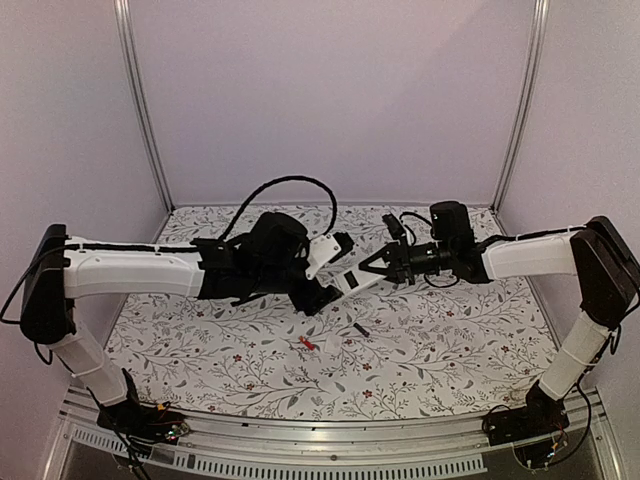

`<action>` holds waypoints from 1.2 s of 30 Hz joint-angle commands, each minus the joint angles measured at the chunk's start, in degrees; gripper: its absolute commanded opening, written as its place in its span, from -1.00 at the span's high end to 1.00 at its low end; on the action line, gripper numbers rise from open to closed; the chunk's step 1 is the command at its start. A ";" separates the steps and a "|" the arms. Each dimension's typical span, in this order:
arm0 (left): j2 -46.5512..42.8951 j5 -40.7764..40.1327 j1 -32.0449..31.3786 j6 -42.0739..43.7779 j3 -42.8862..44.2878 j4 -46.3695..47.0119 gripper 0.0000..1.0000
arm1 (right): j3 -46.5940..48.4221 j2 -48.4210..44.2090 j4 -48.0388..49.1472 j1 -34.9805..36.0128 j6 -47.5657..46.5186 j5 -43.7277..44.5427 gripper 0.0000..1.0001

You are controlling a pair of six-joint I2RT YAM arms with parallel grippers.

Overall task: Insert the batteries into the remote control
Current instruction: Pass from the left arm to the right, then pick up the battery from the center of the board.

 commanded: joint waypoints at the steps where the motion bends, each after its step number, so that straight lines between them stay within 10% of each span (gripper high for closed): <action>1: -7.67 -0.47 0.03 -5.82 -3.99 -2.51 -0.64 | -2.51 -2.83 -0.95 -3.24 -1.37 0.46 1.00; 12: -8.25 10.64 1.32 4.55 -4.72 -23.50 -0.48 | -7.44 -7.72 -3.07 -7.12 -8.62 -1.18 1.00; 36: 11.25 11.16 2.14 29.52 9.04 -36.52 0.15 | -10.75 -14.44 -12.56 -9.23 -17.94 3.84 1.00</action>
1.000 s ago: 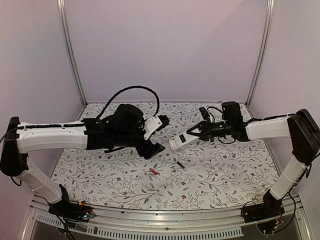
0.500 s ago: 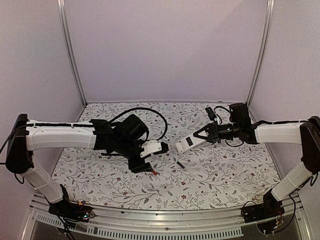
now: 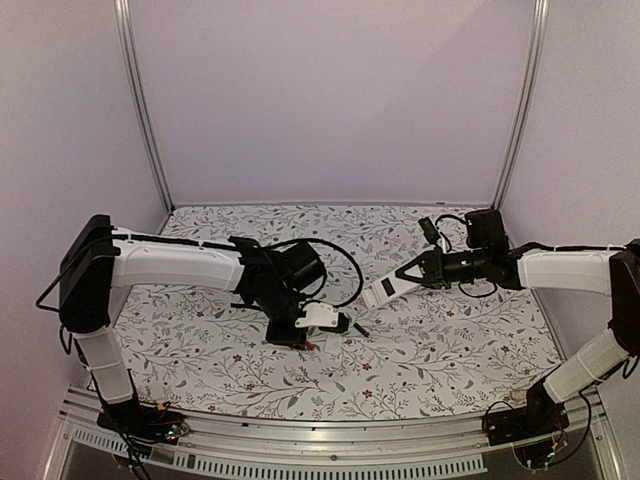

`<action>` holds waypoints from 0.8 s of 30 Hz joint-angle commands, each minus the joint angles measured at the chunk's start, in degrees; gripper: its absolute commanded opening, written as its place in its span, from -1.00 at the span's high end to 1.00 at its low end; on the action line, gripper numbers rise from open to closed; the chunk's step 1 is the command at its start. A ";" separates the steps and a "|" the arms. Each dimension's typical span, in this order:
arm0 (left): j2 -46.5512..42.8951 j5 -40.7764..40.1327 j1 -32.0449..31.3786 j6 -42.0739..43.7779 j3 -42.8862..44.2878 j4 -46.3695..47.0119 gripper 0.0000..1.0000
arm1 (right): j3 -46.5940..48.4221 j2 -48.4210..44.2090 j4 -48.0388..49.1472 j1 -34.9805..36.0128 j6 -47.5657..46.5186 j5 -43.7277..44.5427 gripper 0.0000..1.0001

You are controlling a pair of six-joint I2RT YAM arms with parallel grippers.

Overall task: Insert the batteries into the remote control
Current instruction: Pick up the battery from the center of the board.

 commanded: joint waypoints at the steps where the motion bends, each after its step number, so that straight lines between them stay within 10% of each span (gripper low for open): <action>1: 2.59 0.02 0.68 4.92 3.36 -3.72 0.16 | -0.89 -1.19 -0.86 -0.89 -1.33 0.24 1.00; 24: 14.31 -0.85 0.12 9.63 11.52 -8.70 0.37 | -1.51 -0.82 -0.60 -3.16 -0.91 -0.76 1.00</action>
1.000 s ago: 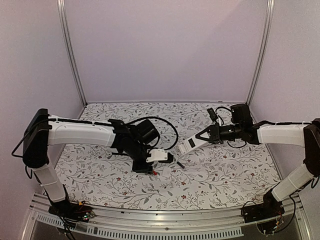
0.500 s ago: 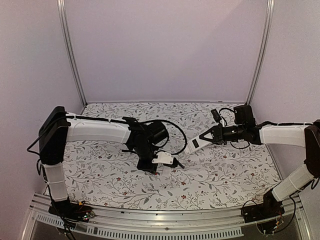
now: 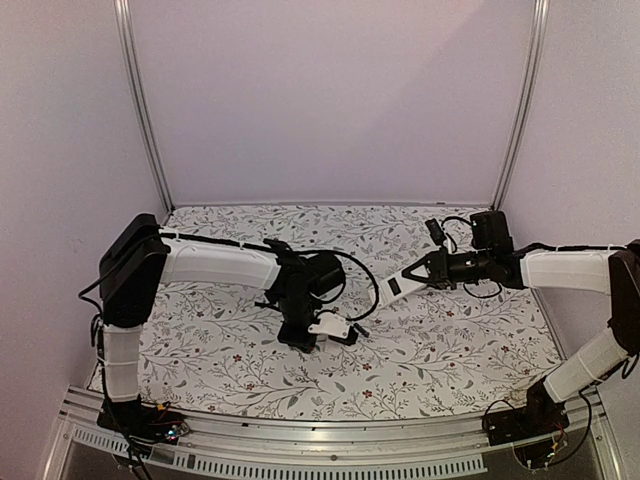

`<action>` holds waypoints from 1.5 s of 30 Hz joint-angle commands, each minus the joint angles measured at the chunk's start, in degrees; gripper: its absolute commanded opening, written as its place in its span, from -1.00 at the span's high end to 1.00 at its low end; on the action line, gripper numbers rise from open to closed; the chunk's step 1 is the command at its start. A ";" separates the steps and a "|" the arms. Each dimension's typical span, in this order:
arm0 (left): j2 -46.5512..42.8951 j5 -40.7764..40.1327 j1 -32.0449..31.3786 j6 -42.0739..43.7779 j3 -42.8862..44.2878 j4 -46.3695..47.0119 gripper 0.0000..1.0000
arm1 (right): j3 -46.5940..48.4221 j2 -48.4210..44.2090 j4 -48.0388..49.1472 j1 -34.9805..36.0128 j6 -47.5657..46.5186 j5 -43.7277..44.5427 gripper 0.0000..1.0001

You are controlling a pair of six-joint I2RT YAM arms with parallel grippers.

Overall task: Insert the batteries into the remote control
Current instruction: Pick up the battery from the center of the board, then place the battery in the battery compartment.

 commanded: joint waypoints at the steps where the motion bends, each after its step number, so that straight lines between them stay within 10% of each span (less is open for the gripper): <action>1: 1.28 -1.07 0.12 1.18 -0.02 -1.00 0.38 | -0.68 -0.75 0.52 -0.51 -0.28 -0.66 1.00; 18: -10.64 -1.87 1.19 -13.53 -8.95 13.11 1.00 | -1.85 -0.51 9.64 -0.34 3.68 1.08 1.00; 33: -32.20 -12.81 3.97 -57.50 -23.80 55.60 1.00 | -2.53 0.06 26.39 5.03 12.48 5.38 1.00; 45: -32.37 -15.58 3.38 -64.62 -28.31 66.13 1.00 | -1.75 2.69 32.19 8.56 18.73 6.68 1.00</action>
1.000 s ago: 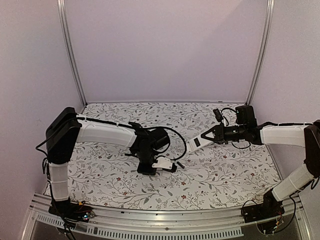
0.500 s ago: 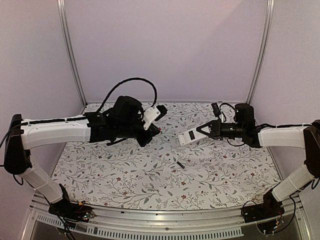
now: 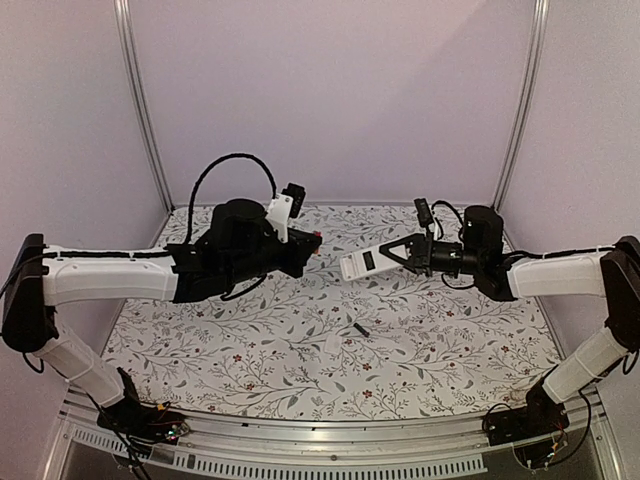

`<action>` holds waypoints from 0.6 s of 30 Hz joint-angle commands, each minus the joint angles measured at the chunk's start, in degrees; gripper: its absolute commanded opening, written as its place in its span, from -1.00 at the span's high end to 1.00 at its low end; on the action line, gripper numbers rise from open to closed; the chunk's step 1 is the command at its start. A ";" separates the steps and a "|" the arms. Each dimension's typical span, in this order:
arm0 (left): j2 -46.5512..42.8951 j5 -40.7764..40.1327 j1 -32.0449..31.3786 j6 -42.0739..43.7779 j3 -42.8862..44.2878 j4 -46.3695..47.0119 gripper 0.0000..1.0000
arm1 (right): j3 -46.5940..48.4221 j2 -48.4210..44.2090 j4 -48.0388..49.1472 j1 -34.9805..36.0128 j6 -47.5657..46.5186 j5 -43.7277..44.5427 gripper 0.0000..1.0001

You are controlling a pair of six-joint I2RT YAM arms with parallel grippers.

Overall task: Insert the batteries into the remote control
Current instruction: Place the battery in the battery compartment.

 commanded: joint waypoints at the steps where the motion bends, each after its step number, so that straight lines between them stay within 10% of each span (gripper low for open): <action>1: 0.21 -3.12 -0.28 -3.74 -0.95 5.43 1.00 | 0.15 0.90 3.45 0.40 2.62 1.72 1.00; 18: 0.88 -7.57 -2.11 -5.59 -0.48 5.04 1.00 | -0.97 0.68 4.25 3.26 3.95 4.81 1.00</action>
